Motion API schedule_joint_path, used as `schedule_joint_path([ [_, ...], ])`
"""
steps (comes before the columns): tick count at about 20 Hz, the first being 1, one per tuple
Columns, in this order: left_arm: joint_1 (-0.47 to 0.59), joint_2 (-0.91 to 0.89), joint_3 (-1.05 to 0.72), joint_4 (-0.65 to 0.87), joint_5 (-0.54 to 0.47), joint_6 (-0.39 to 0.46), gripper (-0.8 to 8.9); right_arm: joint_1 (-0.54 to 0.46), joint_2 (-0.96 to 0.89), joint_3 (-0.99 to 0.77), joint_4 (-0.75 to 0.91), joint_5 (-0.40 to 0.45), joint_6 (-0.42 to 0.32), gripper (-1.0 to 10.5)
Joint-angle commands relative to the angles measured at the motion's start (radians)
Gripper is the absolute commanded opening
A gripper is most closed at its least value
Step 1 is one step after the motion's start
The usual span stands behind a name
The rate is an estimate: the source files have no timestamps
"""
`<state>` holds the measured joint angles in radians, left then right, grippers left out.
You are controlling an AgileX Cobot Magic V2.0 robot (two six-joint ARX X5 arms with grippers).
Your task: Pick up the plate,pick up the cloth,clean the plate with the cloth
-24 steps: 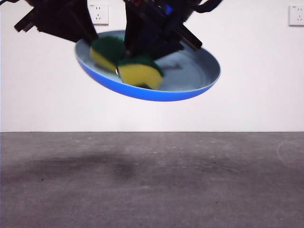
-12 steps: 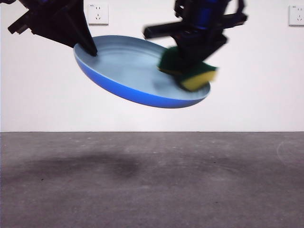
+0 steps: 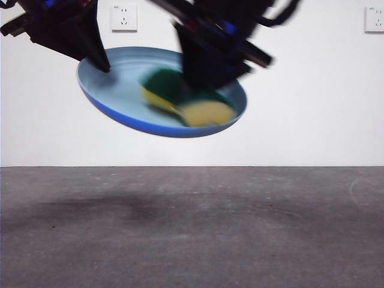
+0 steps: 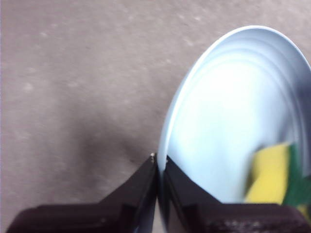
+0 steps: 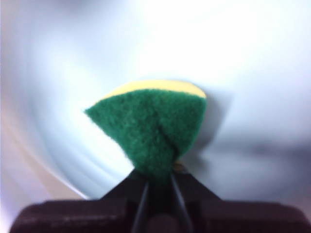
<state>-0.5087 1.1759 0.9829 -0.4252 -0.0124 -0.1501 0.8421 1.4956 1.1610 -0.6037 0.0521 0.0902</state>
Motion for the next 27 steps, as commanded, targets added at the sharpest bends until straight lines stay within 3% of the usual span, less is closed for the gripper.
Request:
schedule_joint_path([
  [1, 0.026, 0.008, 0.002, 0.012, -0.046, 0.051, -0.08, -0.003, -0.013, -0.006, -0.037, 0.194, 0.006, -0.2],
  [2, 0.038, 0.028, 0.002, 0.013, -0.065, 0.063, -0.08, -0.003, -0.04, -0.006, -0.037, 0.256, 0.007, -0.2],
  [5, 0.074, 0.086, 0.002, 0.012, -0.066, 0.077, -0.08, -0.003, -0.098, -0.006, -0.026, 0.296, 0.018, -0.2],
  [20, 0.177, 0.461, 0.002, 0.042, -0.055, 0.076, 0.02, -0.004, -0.42, -0.006, -0.029, 0.295, 0.025, -0.2],
  [21, 0.177, 0.461, 0.002, 0.041, -0.035, 0.076, 0.32, -0.005, -0.429, -0.006, -0.029, 0.296, 0.025, -0.2],
  [22, 0.177, 0.461, 0.002, 0.042, -0.018, 0.076, 1.22, -0.006, -0.431, -0.006, -0.029, 0.299, 0.026, -0.2],
  [24, 0.177, 0.461, 0.002, 0.035, 0.023, 0.076, 4.28, -0.031, -0.428, -0.006, -0.034, 0.294, 0.026, -0.2],
  [27, 0.175, 0.431, 0.005, -0.002, 0.047, 0.075, 4.68, -0.074, -0.395, -0.006, -0.034, 0.294, 0.026, -0.2],
])
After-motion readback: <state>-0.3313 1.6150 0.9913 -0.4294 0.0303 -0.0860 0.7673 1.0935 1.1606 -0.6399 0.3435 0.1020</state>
